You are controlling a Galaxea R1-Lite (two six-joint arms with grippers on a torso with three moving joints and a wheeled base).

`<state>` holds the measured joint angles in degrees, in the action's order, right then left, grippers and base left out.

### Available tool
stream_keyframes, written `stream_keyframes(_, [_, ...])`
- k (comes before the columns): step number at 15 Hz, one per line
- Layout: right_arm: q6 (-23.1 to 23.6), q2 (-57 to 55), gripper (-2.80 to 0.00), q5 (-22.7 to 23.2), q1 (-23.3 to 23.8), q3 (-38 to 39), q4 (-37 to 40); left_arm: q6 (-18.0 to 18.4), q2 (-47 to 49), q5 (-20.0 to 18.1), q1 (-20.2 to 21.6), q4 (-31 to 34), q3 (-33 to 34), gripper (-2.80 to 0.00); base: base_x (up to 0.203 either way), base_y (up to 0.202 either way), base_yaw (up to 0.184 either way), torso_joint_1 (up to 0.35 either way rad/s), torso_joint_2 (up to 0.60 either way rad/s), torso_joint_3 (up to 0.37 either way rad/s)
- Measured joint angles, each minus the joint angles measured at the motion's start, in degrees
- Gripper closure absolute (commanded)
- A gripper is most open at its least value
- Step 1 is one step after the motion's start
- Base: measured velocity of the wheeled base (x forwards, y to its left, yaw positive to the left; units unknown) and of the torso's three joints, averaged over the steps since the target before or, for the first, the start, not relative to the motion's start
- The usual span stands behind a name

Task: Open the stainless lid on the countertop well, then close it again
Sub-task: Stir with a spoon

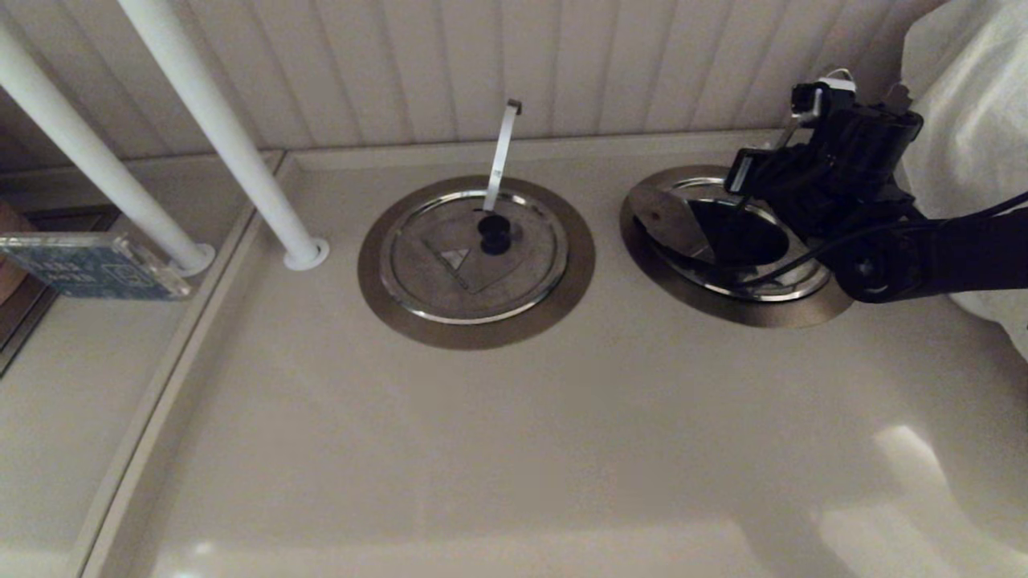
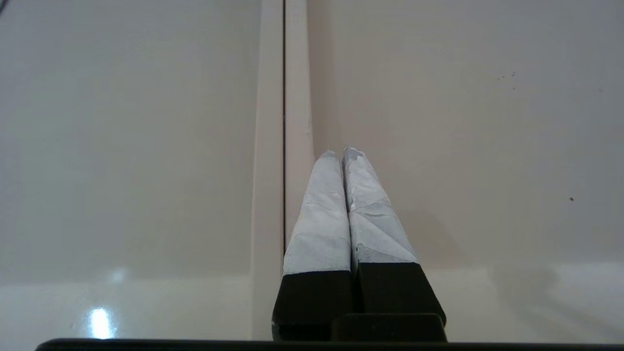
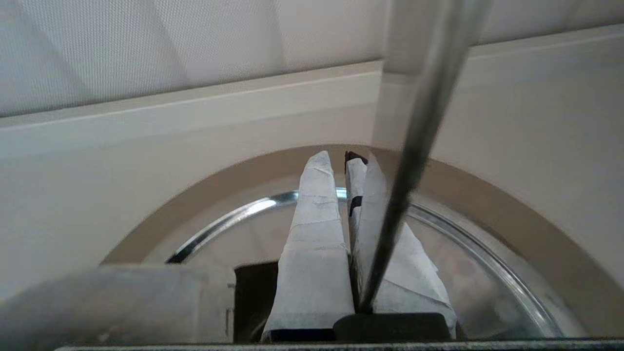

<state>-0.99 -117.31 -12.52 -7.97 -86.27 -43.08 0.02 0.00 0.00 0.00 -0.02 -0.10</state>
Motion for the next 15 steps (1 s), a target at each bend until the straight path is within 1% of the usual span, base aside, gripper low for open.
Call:
stream_keyframes(3, [0.5,1.9,0.00,1.4,-0.2,2.3,0.7,0.0,0.0,0.0,0.0,0.0,0.0,0.00,0.000,0.000,0.000,0.000,0.00,0.000])
stream_keyframes(5, [2.6,2.6,0.00,2.5,0.8,3.5,1.3,0.0,0.0,0.0,0.0,0.0,0.0,0.00,0.000,0.000,0.000,0.000,0.00,0.000])
stream_keyframes(8, [5.5,2.6,0.00,2.5,2.7,3.8,1.3,0.0,0.0,0.0,0.0,0.0,0.0,0.00,0.000,0.000,0.000,0.000,0.00,0.000])
stream_keyframes(11, [5.6,1.7,0.00,2.4,3.3,2.6,0.9,0.0,0.0,0.0,0.0,0.0,0.0,0.00,0.000,0.000,0.000,0.000,0.00,0.000])
stream_keyframes(13, [5.4,0.2,0.00,1.1,3.4,0.3,0.7,0.0,0.0,0.0,0.0,0.0,0.0,0.00,0.000,0.000,0.000,0.000,0.00,0.000])
stream_keyframes(15, [3.7,-1.2,0.00,0.1,3.1,-1.7,0.7,0.0,0.0,0.0,0.0,0.0,0.0,0.00,0.000,0.000,0.000,0.000,0.00,0.000])
